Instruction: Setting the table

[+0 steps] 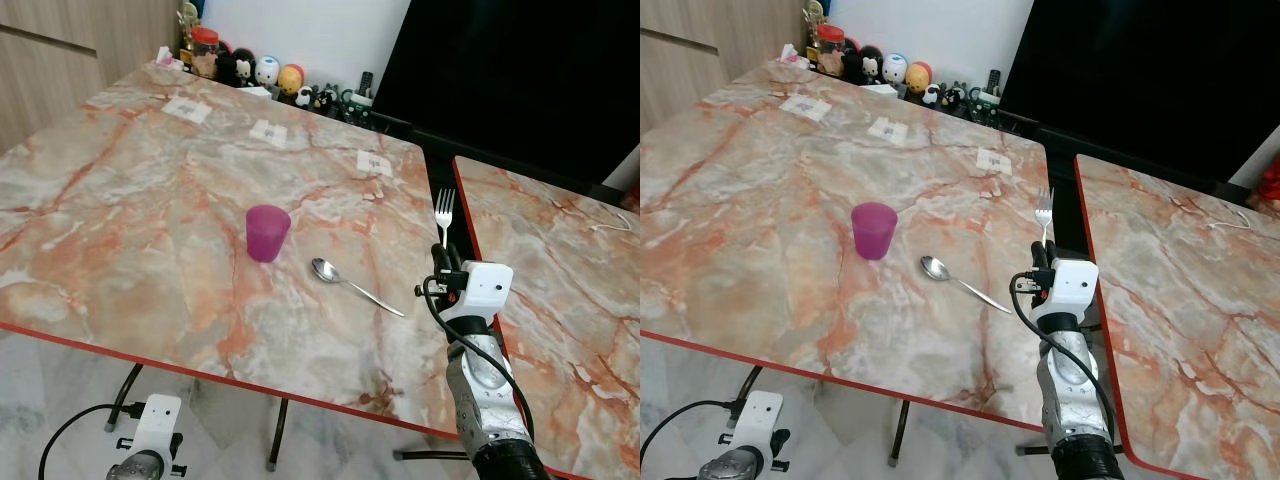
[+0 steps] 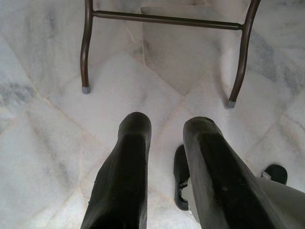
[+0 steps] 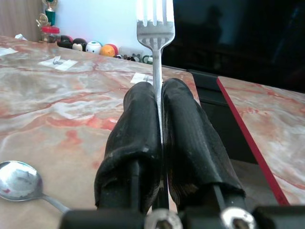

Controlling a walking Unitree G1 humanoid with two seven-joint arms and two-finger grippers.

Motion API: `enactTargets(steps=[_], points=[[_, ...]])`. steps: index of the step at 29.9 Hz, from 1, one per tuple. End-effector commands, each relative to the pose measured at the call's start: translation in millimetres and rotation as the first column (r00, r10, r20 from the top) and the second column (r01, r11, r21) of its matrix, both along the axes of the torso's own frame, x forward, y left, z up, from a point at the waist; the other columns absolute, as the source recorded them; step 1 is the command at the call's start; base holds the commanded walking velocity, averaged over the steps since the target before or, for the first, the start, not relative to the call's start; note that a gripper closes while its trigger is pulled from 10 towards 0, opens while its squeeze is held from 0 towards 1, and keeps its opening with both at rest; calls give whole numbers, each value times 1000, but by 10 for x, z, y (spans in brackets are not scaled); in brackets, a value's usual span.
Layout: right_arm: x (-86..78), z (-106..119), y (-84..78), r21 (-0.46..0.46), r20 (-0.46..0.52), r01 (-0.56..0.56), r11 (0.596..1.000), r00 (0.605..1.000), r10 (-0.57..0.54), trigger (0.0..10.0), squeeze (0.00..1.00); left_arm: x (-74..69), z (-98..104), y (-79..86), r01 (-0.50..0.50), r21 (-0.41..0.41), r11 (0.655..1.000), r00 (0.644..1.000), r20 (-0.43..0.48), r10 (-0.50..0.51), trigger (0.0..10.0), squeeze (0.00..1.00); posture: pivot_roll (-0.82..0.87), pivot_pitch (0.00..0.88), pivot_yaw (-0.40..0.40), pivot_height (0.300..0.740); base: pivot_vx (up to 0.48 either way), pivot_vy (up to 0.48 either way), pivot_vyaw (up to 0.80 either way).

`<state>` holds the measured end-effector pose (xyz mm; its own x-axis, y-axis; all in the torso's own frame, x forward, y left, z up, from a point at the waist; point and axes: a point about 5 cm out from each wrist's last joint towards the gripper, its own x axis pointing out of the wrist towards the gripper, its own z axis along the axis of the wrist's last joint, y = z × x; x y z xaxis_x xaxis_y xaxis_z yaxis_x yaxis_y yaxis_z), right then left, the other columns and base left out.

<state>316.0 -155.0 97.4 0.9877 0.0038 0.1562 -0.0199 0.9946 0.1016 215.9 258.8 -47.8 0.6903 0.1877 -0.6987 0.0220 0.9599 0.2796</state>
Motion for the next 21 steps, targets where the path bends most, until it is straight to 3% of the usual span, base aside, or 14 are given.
enactTargets(steps=[1, 12, 20, 21], points=[[-30, -15, -110, 8, 2, 44, 999, 999, -44, 10000, 0, -49, -59, -77, 26, -14, 1000, 999, -32, -27, 10000, 0, 397, 0, -254, 740, 0, 0, 0], [-24, -22, -80, 14, 0, 38, 999, 999, -38, 10000, 0, -54, -54, -53, 19, -11, 1000, 999, -31, -20, 10000, 0, 412, 0, -257, 740, 0, 0, 0], [11, 57, -76, 9, 31, 56, 998, 998, -56, 10000, 0, -37, -47, -62, 18, -25, 1000, 999, -28, -18, 10000, 0, 308, 0, -184, 740, 0, 0, 0], [34, 118, -94, 5, 53, 63, 998, 997, -63, 10000, 0, -30, -47, -73, 13, -32, 999, 1000, -24, -13, 10000, 0, 250, 0, -133, 740, 0, 0, 0]])
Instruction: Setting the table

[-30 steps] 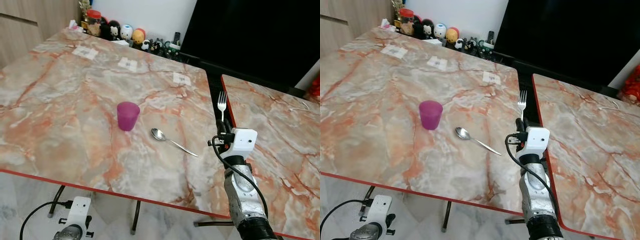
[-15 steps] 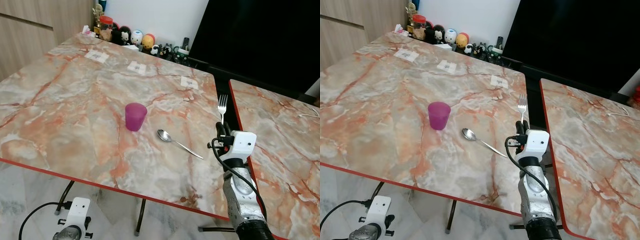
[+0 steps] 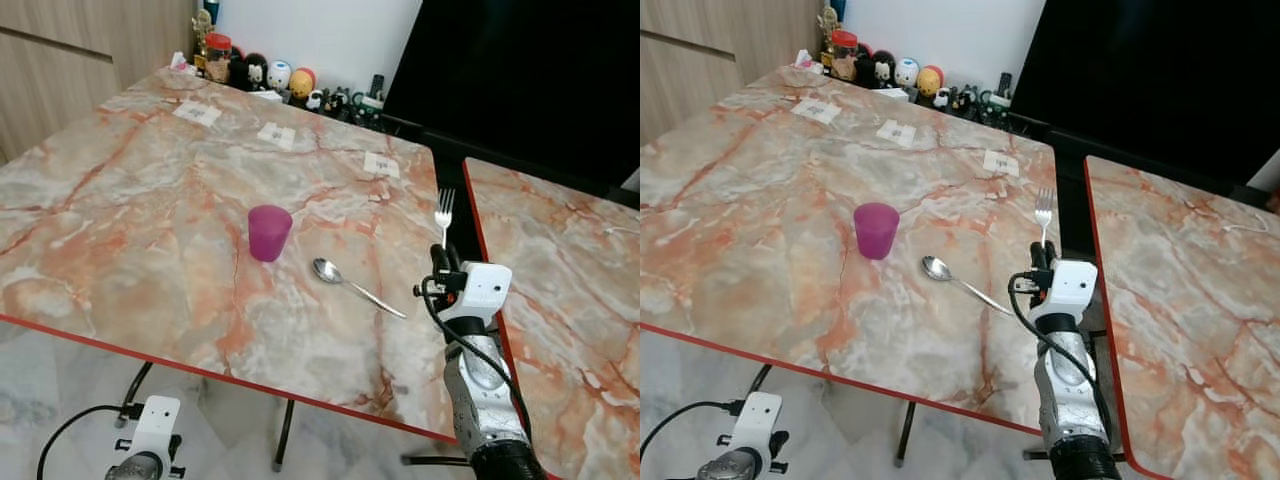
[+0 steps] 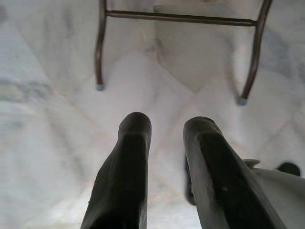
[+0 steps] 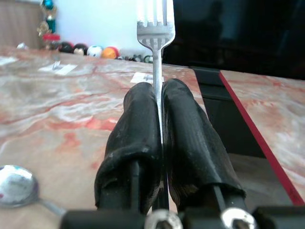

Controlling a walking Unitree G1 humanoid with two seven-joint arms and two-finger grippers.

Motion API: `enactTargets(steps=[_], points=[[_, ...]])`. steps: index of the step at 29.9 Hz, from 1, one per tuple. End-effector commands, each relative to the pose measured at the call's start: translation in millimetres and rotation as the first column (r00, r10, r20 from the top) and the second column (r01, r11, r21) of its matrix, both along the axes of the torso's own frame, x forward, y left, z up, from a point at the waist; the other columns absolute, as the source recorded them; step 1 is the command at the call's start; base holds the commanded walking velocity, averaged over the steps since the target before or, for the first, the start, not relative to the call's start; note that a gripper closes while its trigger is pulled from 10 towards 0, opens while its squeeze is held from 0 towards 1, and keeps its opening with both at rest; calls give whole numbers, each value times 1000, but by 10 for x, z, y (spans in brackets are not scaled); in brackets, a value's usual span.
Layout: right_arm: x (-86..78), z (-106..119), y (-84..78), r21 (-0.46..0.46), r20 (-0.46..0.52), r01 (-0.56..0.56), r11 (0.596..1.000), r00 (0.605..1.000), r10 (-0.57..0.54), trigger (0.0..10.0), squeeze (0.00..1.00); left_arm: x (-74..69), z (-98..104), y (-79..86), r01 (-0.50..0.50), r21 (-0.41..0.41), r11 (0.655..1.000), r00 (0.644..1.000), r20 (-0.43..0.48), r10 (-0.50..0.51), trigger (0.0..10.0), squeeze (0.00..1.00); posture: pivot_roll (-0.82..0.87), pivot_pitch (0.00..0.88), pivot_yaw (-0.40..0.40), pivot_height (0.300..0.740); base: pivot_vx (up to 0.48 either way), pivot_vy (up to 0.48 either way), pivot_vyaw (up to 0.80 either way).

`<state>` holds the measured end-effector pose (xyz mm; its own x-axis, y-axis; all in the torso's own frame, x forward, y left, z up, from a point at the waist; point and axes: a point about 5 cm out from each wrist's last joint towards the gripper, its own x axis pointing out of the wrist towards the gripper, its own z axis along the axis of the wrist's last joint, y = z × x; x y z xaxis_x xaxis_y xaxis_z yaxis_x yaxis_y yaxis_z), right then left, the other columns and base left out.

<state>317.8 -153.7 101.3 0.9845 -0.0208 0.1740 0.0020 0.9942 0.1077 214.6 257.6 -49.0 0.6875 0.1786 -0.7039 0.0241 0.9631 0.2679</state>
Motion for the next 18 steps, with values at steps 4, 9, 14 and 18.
enactTargets(steps=[4, 9, 14, 18], points=[[35, 199, -128, -6, 82, 59, 998, 995, -58, 10000, 0, -40, -48, -62, 14, -26, 1000, 1000, -27, -14, 10000, 0, 187, 0, -85, 740, 0, 0, 0], [-17, 226, -118, 2, 103, 79, 997, 992, -79, 10000, 0, -123, -77, 0, 7, -24, 1000, 999, -54, -8, 10000, 0, 138, 0, -46, 740, 0, 0, 0], [-66, 225, -121, 3, 108, 92, 996, 990, -91, 10000, 0, -129, -82, -8, 18, -30, 999, 998, -57, -20, 10000, 0, 110, 0, -30, 740, 0, 0, 0], [-76, 238, -136, -3, 114, 97, 995, 989, -96, 10000, 0, -129, -83, -18, 29, -29, 999, 998, -55, -30, 10000, 0, 100, 0, -25, 740, 0, -139, 0]])
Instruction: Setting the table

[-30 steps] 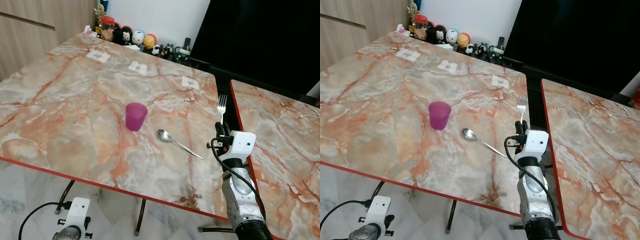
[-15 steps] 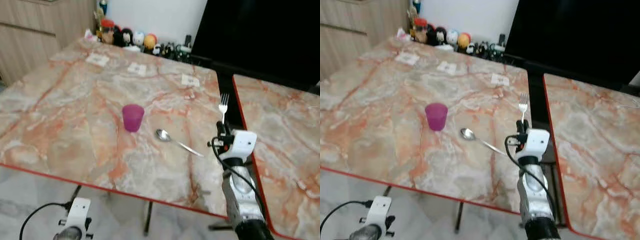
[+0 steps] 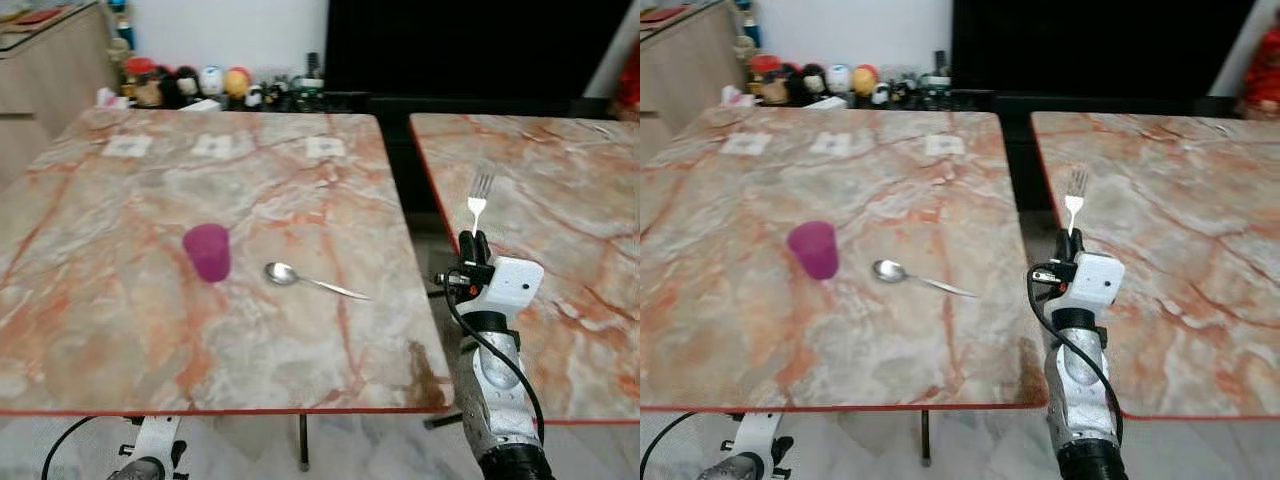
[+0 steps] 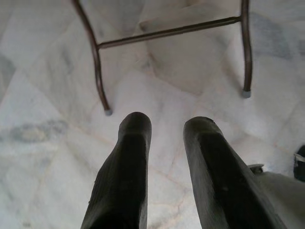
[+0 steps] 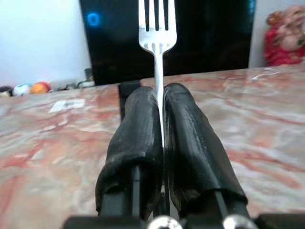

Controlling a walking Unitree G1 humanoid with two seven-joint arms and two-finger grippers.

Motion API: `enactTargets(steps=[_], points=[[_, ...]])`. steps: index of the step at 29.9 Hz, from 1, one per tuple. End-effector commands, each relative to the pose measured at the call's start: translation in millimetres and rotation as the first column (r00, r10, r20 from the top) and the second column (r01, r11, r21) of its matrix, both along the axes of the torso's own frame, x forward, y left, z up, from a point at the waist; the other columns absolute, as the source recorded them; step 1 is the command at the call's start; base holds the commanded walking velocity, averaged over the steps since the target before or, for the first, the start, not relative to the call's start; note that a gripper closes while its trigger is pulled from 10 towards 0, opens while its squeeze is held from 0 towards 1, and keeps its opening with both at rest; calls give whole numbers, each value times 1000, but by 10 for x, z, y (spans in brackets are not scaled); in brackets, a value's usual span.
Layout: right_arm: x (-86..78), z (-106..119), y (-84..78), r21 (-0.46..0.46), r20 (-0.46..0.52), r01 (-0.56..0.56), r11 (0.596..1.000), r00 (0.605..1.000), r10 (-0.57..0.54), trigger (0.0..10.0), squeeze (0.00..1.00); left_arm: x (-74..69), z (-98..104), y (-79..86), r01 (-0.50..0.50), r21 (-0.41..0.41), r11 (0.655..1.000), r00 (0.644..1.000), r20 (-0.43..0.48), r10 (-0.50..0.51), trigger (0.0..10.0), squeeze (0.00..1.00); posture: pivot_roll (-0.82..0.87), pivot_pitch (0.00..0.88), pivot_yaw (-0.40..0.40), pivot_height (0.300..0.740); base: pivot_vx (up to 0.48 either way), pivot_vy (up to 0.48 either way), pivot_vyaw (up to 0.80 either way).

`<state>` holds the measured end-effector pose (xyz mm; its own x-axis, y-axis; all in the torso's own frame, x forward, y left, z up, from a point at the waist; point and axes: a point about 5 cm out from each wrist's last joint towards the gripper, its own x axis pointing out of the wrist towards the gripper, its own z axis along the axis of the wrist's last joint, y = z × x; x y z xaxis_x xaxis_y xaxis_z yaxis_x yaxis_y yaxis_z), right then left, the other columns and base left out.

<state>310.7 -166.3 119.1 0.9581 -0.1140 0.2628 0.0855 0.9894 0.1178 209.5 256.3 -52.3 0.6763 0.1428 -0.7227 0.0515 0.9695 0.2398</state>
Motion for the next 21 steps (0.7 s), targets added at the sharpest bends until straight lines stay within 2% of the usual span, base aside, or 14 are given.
enactTargets(steps=[1, 7, 16, 21], points=[[-15, 98, -26, -23, 33, 9, 1000, 999, -8, 10000, 0, -81, -66, -51, 18, -3, 1000, 999, -35, -18, 10000, 0, 95, 0, -22, 740, 0, -368, 0], [0, 211, -45, -19, 72, 25, 1000, 997, -23, 10000, 0, -79, -91, -130, 39, -3, 999, 998, -44, -39, 10000, 0, 88, 0, -3, 740, 0, -335, 0], [-22, 184, 9, -7, 63, 22, 1000, 998, -21, 10000, 0, -66, -102, -190, 56, -3, 998, 997, -49, -56, 10000, 0, 84, 0, 3, 740, 0, -312, 0], [-39, 196, -41, -10, 60, 38, 999, 998, -37, 10000, 0, -53, -102, -217, 63, -4, 998, 997, -48, -63, 10000, 0, 81, 0, 7, 740, 0, -352, 0]])
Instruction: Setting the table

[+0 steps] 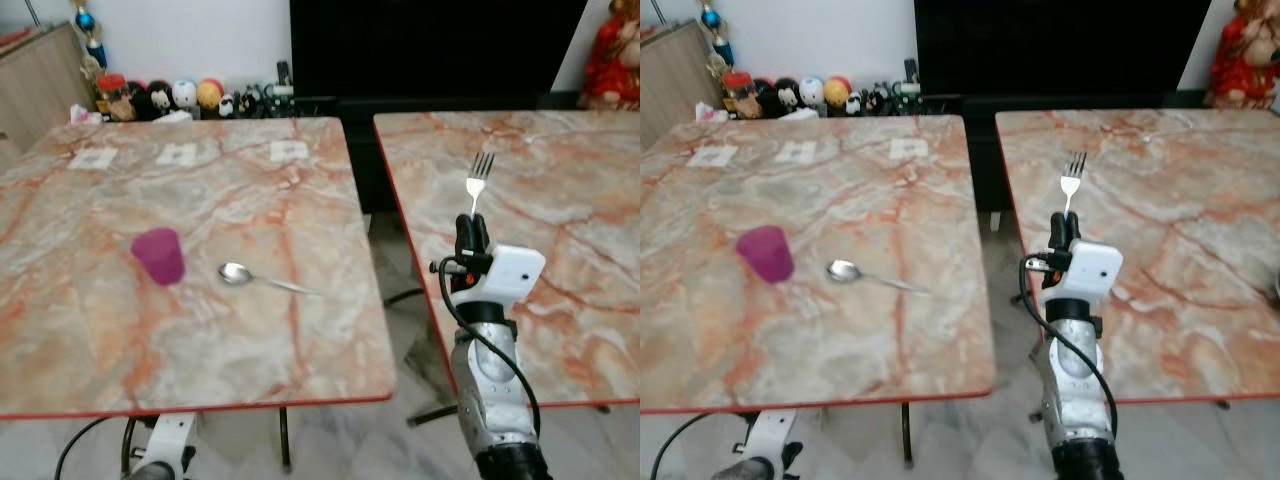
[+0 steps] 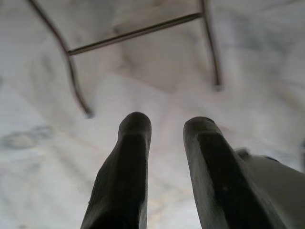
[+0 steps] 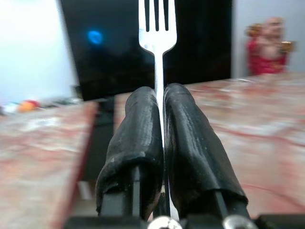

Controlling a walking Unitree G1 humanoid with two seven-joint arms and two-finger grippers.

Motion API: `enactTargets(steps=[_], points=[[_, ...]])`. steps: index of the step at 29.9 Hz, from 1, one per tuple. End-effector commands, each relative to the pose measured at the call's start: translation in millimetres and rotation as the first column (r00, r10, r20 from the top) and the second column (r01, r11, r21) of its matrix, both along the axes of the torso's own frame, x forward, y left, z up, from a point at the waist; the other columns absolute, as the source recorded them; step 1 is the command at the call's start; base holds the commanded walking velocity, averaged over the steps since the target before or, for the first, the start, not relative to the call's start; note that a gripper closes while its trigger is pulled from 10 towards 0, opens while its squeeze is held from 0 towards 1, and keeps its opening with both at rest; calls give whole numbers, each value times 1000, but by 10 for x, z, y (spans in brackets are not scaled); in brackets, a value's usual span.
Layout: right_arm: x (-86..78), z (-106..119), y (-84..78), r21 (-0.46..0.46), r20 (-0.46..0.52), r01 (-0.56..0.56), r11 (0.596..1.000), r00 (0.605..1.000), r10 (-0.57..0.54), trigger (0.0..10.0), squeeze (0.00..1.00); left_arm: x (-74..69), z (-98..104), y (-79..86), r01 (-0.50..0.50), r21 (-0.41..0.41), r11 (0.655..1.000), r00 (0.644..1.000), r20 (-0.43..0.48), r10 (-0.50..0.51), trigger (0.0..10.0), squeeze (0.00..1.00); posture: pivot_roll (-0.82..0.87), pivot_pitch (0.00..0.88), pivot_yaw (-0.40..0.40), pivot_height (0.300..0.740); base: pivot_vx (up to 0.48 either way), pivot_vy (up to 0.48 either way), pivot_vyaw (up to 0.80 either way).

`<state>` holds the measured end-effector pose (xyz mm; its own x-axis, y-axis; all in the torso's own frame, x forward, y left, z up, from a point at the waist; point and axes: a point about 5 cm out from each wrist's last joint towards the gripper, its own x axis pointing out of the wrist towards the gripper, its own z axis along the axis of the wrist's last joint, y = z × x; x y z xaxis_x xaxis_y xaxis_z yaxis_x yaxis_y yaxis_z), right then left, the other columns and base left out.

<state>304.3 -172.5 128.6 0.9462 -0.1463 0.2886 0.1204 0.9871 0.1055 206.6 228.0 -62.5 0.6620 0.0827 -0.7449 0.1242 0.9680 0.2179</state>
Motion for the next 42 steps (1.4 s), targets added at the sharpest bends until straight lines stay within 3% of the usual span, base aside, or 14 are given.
enactTargets(steps=[1, 29, 31, 42], points=[[24, 103, 9, 2, 35, 3, 1000, 999, -3, 10000, 0, -22, 0, 65, -3, 18, 1000, 1000, -18, 4, 10000, 0, 81, 0, 7, 740, 0, -371, 0], [-15, 141, -139, -33, 18, 45, 998, 999, -44, 10000, 0, 46, 14, -43, 19, -2, 1000, 1000, 1, -19, 10000, 0, 31, 0, 8, 740, 0, -367, 0], [-21, 138, -121, -87, 10, 37, 996, 999, -37, 10000, 0, 46, 12, -52, 21, -3, 1000, 1000, 1, -21, 10000, 0, 32, 0, 6, 740, 0, -373, 0], [-21, 102, -105, -53, -5, 43, 998, 999, -43, 10000, 0, 44, 10, -60, 20, -5, 1000, 1000, 5, -20, 10000, 0, 37, 0, -5, 740, 0, -372, 513]])
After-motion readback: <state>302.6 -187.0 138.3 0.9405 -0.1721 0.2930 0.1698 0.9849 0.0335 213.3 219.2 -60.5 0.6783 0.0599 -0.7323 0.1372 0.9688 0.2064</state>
